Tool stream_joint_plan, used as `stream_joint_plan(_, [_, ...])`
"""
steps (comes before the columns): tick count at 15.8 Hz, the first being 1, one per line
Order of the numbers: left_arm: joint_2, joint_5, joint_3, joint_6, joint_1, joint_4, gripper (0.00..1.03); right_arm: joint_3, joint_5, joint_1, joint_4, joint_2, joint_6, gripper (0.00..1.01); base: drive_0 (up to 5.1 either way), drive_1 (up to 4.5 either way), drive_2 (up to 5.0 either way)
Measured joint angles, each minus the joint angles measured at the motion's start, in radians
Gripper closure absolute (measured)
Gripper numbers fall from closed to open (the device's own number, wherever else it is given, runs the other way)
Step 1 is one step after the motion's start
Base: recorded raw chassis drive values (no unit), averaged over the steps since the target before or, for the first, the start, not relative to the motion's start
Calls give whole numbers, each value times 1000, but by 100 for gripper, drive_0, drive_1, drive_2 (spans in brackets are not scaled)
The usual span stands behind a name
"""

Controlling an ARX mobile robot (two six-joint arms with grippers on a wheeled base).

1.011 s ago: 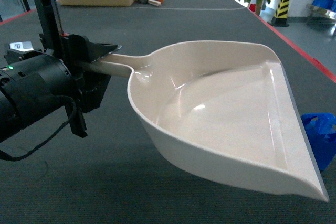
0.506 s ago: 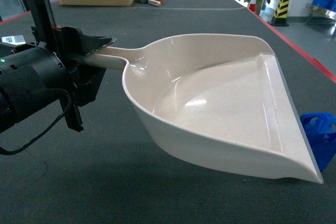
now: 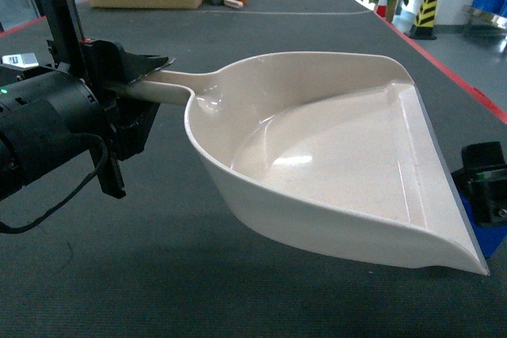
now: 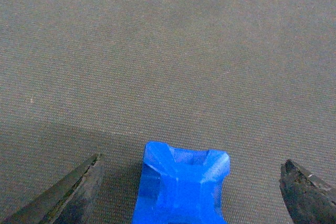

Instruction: Place part in tray to right shelf

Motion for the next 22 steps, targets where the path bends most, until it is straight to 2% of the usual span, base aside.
stream_joint_plan(3, [0, 0, 0, 0, 0, 0, 87, 55, 56, 19, 4, 110, 19, 6, 0, 0, 0])
stream_joint_plan(4, [0, 0, 0, 0, 0, 0, 87, 55, 69, 19, -4, 126, 20, 17, 0, 0, 0])
stream_joint_plan(5, [0, 0, 0, 0, 0, 0, 87, 44, 83, 16, -11, 105, 38, 39, 0, 0, 0])
stream_joint_plan(6, [0, -1, 0, 0, 1, 0, 87, -5, 39, -16, -146, -115, 70, 55, 0, 0, 0])
stream_joint_plan(7, [0, -2, 0, 0, 1, 0, 87, 71, -25, 3, -240, -339, 117, 55, 0, 0, 0])
stream_joint_plan(8, [0, -2, 0, 0, 1, 0, 87, 129, -51, 35, -251, -372, 153, 55, 0, 0, 0])
stream_joint_plan(9, [0, 0, 0, 0, 1, 0, 87, 191, -59, 91, -230, -375, 200, 55, 0, 0, 0])
stream_joint_plan(10, [0, 0, 0, 0, 1, 0, 88, 242, -71, 185, -219, -339, 288, 55, 0, 0, 0])
stream_joint_plan(11, [0, 0, 0, 0, 1, 0, 88, 252, -66, 238, -204, -308, 319, 55, 0, 0, 0])
stream_joint_plan(12, [0, -1, 0, 0, 1, 0, 88, 262, -27, 330, -200, -243, 351, 55, 0, 0, 0])
stream_joint_plan(14, [0, 0, 0, 0, 1, 0, 88, 263, 12, 437, -185, -148, 377, 53, 0, 0, 0])
stream_joint_plan(15, [0, 0, 0, 0, 1, 0, 88, 256, 31, 452, -156, -140, 377, 47, 0, 0, 0])
stream_joint_plan(17, [0, 0, 0, 0, 1, 0, 88, 222, 105, 455, -50, -158, 340, 32, 0, 0, 0])
stream_joint_plan(18, [0, -2, 0, 5, 1, -3, 88, 197, 158, 446, 14, -190, 314, 25, 0, 0, 0])
stream_joint_plan(19, [0, -2, 0, 1, 1, -2, 88, 158, 222, 430, 110, -245, 269, 16, 0, 0, 0])
stream_joint_plan(22, [0, -3, 0, 1, 1, -1, 88, 124, 281, 405, 176, -320, 195, 5, 0, 0, 0])
